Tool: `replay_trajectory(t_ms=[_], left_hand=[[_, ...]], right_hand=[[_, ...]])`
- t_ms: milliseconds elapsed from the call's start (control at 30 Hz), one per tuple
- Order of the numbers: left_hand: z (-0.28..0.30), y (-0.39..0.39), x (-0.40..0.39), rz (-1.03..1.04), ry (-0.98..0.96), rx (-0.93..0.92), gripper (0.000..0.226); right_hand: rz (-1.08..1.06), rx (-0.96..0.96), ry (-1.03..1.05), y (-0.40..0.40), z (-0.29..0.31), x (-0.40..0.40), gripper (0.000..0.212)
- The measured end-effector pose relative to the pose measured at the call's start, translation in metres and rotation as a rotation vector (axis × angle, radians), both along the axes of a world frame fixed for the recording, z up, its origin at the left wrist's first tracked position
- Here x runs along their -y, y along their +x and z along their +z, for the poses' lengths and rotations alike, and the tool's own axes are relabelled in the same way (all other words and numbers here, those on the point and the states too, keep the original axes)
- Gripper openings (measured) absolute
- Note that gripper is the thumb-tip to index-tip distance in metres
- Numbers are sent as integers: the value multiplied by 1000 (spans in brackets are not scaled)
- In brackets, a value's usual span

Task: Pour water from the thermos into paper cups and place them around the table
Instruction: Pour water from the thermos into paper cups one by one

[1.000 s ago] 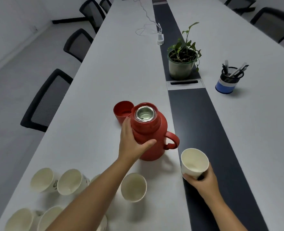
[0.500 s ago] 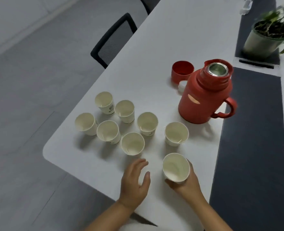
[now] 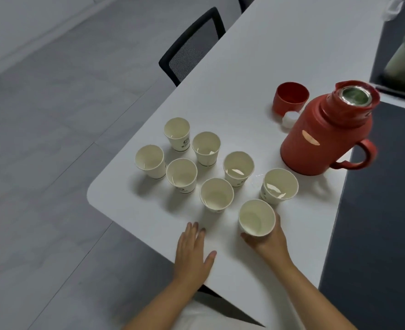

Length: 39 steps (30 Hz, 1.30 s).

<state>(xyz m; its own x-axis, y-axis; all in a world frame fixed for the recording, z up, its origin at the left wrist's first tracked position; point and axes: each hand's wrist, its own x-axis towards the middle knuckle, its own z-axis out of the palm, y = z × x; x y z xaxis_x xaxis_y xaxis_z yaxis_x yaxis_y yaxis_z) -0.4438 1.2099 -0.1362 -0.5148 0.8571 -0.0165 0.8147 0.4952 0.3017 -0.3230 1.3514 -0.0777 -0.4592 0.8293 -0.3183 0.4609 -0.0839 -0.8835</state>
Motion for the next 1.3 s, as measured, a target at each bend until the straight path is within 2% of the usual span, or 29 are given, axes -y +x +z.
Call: replay_trajectory(t_ms=[133,267,367,400,500,567,600,633,700,833,933,1033,1100,1133,1200,1233,1300], left_hand=[[20,1,-5,10,221,121,40],[53,2,-33,-59,603,251,28],[85,5,-75,-170,749,305,31],[94,5,-92,-202,762,328,29],[123,10,-154,-207,664,498,46],[135,18,-196,-154,521,650,72],[137,22,-216,-133,454,695,84],[139,26,-234,-121,396,716,90],[142,35,-265,-96,311,766,98],[136,40,-300,-139,264,905,102],[128,45,-303,-163,261,957,116],[134,58,-290,-184,289,963,104],[137,68,-279,-198,323,935,99],[139,73,-273,-197,346,931,98],[147,82,-261,-197,387,932,94],[152,85,-254,-197,402,941,92],[157,92,-239,-192,428,968,92]], right_hand=[[53,15,13,32,-9,2,82],[-163,31,143,72,-3,-10,88],[-356,38,198,89,19,-37,55],[-402,66,239,91,26,-52,50],[-492,85,359,92,47,-104,66],[-489,76,344,88,58,-142,73],[-462,58,295,85,61,-160,68],[-414,17,234,82,62,-177,55],[-336,-59,133,77,59,-201,15],[-399,-211,42,72,46,-216,14],[-445,-270,69,78,50,-209,27],[-458,-255,99,94,54,-201,25],[-438,-176,164,107,64,-191,7],[-423,-140,198,114,71,-186,5],[-402,-86,268,126,87,-175,24],[-384,-77,327,130,94,-168,23],[-368,-58,427,135,114,-149,7]])
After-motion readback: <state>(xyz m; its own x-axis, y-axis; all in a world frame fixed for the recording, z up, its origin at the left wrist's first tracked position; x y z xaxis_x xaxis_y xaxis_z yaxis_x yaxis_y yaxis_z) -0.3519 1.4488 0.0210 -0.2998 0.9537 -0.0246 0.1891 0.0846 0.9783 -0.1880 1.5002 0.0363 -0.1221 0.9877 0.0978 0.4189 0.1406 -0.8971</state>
